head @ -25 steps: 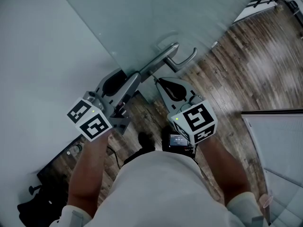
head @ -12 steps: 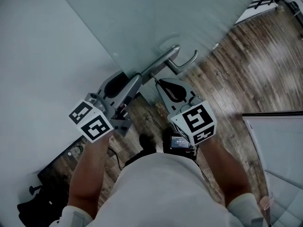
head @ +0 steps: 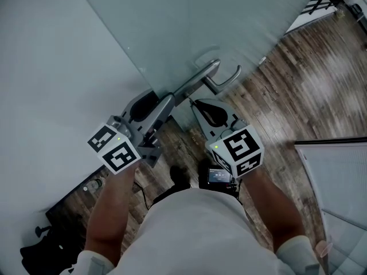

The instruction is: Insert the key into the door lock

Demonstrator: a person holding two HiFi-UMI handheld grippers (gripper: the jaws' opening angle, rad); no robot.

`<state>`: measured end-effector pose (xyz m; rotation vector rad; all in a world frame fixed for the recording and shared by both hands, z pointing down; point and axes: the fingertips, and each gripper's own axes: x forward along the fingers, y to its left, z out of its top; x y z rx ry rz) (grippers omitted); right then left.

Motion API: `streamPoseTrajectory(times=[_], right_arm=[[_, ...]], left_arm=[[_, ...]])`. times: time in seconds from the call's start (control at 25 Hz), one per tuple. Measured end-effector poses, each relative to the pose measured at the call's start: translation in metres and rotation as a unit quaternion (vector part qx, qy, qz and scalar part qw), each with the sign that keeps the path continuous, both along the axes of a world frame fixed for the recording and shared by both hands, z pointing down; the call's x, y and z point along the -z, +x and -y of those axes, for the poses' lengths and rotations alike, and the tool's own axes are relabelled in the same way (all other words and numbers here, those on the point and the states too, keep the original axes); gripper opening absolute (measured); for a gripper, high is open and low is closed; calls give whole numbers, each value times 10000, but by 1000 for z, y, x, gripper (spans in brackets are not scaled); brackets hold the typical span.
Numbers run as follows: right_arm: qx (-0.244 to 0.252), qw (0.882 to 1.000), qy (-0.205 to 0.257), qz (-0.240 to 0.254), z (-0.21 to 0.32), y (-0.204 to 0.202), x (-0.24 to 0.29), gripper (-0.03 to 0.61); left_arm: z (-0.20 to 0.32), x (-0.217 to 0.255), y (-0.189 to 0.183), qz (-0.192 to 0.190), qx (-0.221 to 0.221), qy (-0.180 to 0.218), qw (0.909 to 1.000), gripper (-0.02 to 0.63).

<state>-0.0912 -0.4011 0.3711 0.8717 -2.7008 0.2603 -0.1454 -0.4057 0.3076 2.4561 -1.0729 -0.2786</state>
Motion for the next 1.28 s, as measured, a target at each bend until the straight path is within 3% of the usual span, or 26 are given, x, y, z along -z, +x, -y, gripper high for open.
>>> streamPoseTrajectory(times=[0.56, 1.28], right_arm=[[44, 10000, 34, 23, -1, 4, 4, 17], [-314, 9992, 161, 195, -7, 31, 26, 31]], left_arm=[[0, 0, -2, 100, 19, 19, 9999, 152], [-20, 11, -11, 78, 187, 166, 9997, 152]])
